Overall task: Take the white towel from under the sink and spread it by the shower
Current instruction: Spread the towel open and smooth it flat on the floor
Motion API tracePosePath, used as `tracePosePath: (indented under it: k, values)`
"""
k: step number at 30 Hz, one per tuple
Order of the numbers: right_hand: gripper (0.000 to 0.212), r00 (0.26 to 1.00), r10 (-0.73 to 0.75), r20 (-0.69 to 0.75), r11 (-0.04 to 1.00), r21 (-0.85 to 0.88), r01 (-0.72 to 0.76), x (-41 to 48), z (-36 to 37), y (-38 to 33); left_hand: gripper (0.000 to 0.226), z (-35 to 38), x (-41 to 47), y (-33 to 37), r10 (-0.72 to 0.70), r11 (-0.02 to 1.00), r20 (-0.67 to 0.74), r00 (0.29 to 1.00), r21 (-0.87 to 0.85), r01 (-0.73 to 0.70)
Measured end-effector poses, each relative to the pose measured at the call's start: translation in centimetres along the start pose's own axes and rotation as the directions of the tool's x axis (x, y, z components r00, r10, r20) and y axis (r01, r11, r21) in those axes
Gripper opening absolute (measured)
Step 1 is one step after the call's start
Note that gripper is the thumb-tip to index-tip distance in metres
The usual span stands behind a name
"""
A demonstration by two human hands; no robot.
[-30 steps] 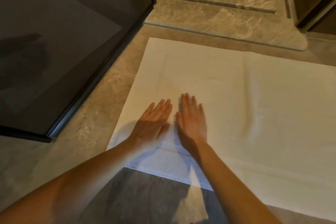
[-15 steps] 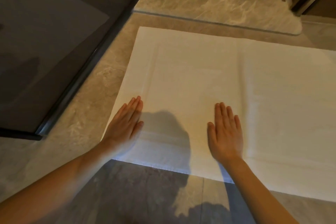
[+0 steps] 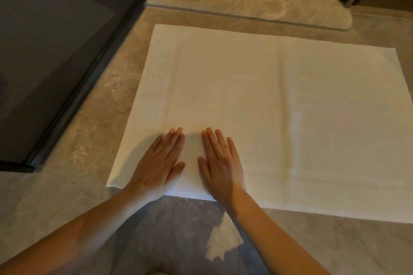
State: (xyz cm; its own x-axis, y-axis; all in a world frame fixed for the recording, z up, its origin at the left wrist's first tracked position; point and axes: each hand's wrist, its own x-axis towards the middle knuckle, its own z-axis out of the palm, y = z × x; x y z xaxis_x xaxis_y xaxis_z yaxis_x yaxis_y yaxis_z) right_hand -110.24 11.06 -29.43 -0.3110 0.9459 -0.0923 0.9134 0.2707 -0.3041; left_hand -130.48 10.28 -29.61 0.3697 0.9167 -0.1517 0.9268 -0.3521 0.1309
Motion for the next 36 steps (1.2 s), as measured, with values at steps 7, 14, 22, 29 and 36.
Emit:
tracePosePath:
  k: [7, 14, 22, 29, 36]
  values:
    - [0.063, 0.984, 0.178, -0.015, 0.980, -0.089, -0.179, -2.1, -1.6, 7.2, 0.064, -0.1, -0.9, -1.6, -0.014, 1.000, -0.006, 1.000, 0.005, 0.014]
    - [0.059, 0.983, 0.167, -0.082, 0.983, 0.087, -0.160, -1.1, -4.1, 7.1, 0.066, -2.4, 0.3, -1.0, 0.012, 1.000, -0.007, 1.000, 0.024, -0.012]
    - [0.056, 0.960, 0.179, -0.216, 0.982, 0.098, -0.161, 6.4, -9.2, 11.8, 0.061, -7.6, 13.8, 4.0, 0.089, 0.995, -0.208, 0.974, -0.027, -0.097]
    - [0.054, 0.946, 0.188, -0.263, 0.980, 0.117, -0.162, 13.5, -12.1, 14.5, 0.058, -8.8, 25.9, 7.7, 0.058, 0.996, -0.221, 0.974, -0.053, -0.071]
    - [0.052, 0.950, 0.193, -0.245, 0.978, 0.124, -0.166, 19.0, -12.5, 17.0, 0.058, -6.2, 33.2, 7.4, 0.021, 0.999, -0.116, 0.993, -0.040, -0.026]
